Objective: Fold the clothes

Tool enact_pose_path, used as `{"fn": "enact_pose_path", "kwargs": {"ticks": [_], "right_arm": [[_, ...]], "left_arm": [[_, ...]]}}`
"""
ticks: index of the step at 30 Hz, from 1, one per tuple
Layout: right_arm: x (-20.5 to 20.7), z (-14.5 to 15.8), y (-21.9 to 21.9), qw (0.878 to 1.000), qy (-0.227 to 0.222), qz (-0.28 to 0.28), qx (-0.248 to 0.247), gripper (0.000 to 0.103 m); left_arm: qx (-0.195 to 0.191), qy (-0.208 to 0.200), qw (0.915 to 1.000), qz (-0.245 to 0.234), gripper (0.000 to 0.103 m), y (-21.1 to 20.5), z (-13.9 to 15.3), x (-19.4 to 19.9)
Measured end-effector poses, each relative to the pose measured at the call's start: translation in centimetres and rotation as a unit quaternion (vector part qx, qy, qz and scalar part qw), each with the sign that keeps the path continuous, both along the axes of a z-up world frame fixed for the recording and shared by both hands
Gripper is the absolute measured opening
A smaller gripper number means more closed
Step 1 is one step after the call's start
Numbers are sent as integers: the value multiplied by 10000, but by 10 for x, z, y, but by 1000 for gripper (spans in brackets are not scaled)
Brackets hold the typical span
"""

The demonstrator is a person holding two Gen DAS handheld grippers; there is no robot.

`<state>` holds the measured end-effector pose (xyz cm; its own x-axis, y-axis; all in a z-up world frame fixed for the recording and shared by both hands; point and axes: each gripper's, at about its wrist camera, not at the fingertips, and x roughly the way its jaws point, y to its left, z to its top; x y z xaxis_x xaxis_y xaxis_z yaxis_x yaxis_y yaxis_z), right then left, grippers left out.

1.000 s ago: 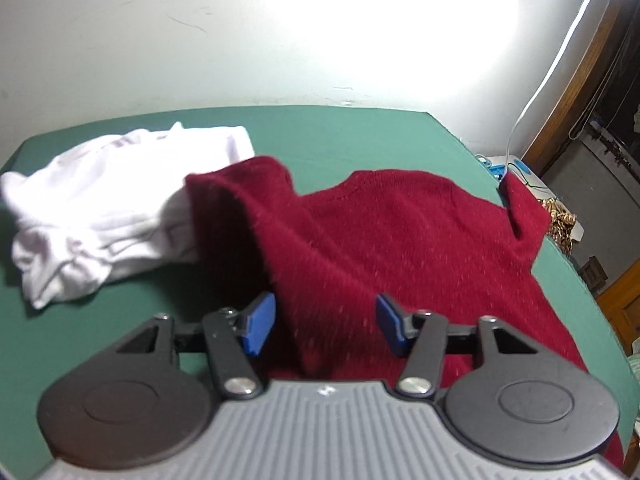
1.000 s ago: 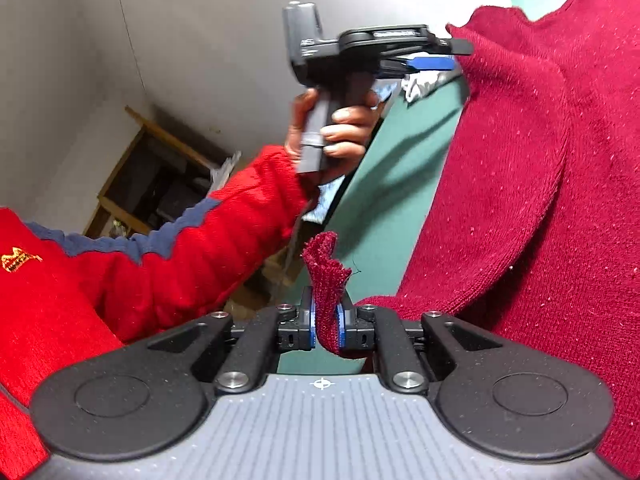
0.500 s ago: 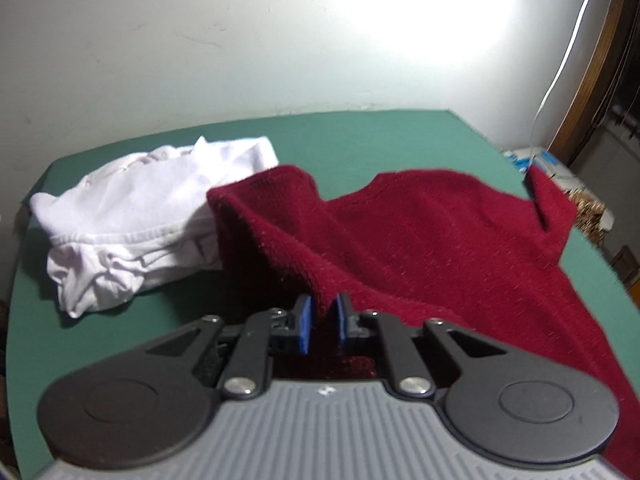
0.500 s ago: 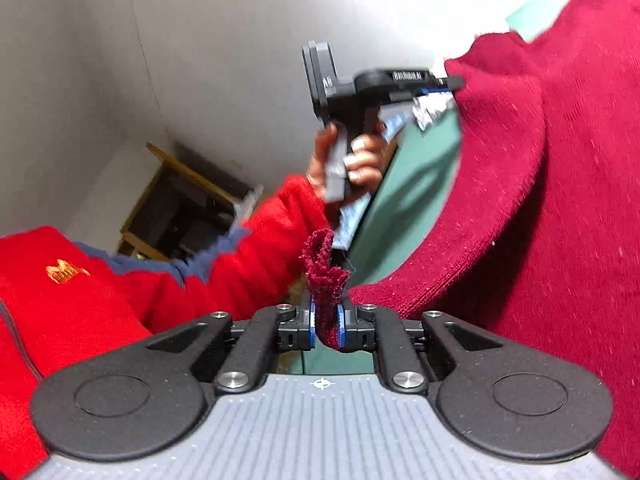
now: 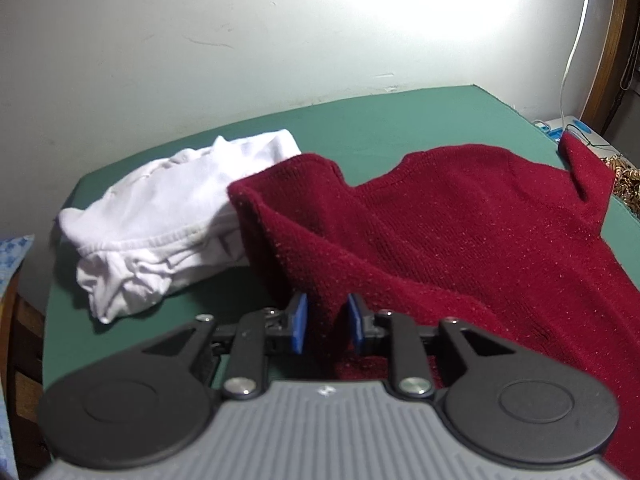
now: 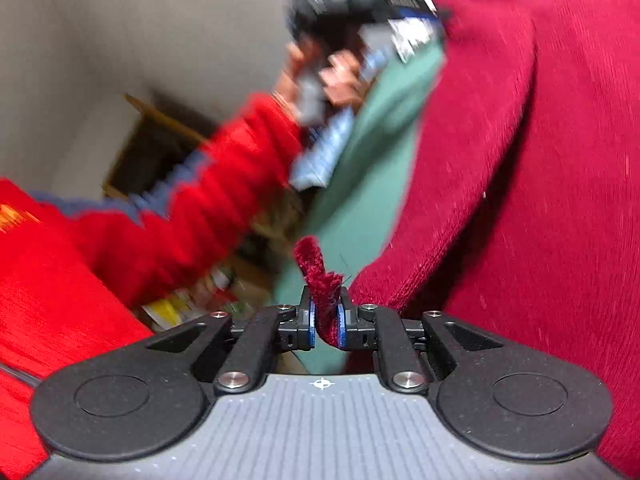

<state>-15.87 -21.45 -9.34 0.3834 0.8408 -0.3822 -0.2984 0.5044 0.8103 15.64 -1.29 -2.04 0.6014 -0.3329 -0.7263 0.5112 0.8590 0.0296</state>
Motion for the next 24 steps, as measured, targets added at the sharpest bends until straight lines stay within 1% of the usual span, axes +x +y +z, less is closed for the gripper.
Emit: {"fn": "enact_pose_path", "kwargs": {"ticks": [1,2,3,5,6,7,9,10,11,12,13,14,15,16,17,19,20,21,23,24], "right_arm": [[0,-5,3,9998,73,20,-169,14],[0,-10,6,9993,147,39,-337,22],[-1,-10,6,9991,146,40,-388,26],[-2,0,2,9997,-5,1,-253,39],[-3,5,0,9998,-81,-18,-185,40],[-4,10,-2,9998,-156,-37,-118,40],[-6,20,-6,9995,-307,-75,18,39],[-7,25,-8,9992,-383,-94,86,36],[-5,28,-10,9989,-431,-193,63,32],[-1,28,-11,9983,-452,-371,-51,30],[4,26,-10,9977,-448,-473,-189,24],[9,22,-5,9973,-419,-498,-351,21],[14,18,-1,9966,-390,-523,-512,20],[16,15,2,9962,-370,-504,-599,18],[15,14,3,9965,-358,-441,-612,17],[13,11,4,9969,-334,-314,-638,17],[12,10,5,9970,-323,-250,-651,13],[11,9,6,9971,-311,-187,-664,14],[10,6,7,9972,-287,-60,-689,15],[9,5,8,9972,-275,4,-702,17]], "left_arm": [[44,-41,10000,21,37,2,1,-2],[88,-83,9999,42,38,4,3,-4],[158,-176,9997,56,38,6,6,-9],[72,-288,9996,9,40,13,13,-22],[7,-334,9994,-21,40,16,17,-28],[-58,-379,9993,-50,40,19,21,-35],[-144,-323,9988,-342,40,9,20,-52],[-183,-281,9981,-508,40,2,19,-61],[-151,-247,9974,-661,39,-7,14,-71],[-94,-172,9967,-790,38,-15,5,-79],[-40,-76,9958,-911,38,-23,-4,-86],[66,26,9952,-981,39,-29,-14,-90],[195,131,9944,-1028,38,-34,-25,-93],[281,167,9941,-1033,35,-35,-34,-96],[349,175,9940,-1020,35,-35,-42,-98],[279,69,9945,-1007,37,-31,-47,-102],[230,86,9949,-976,37,-29,-46,-101],[184,137,9954,-935,37,-28,-44,-99],[42,221,9963,-825,33,-24,-37,-100],[-67,201,9967,-788,31,-21,-32,-103]]}}
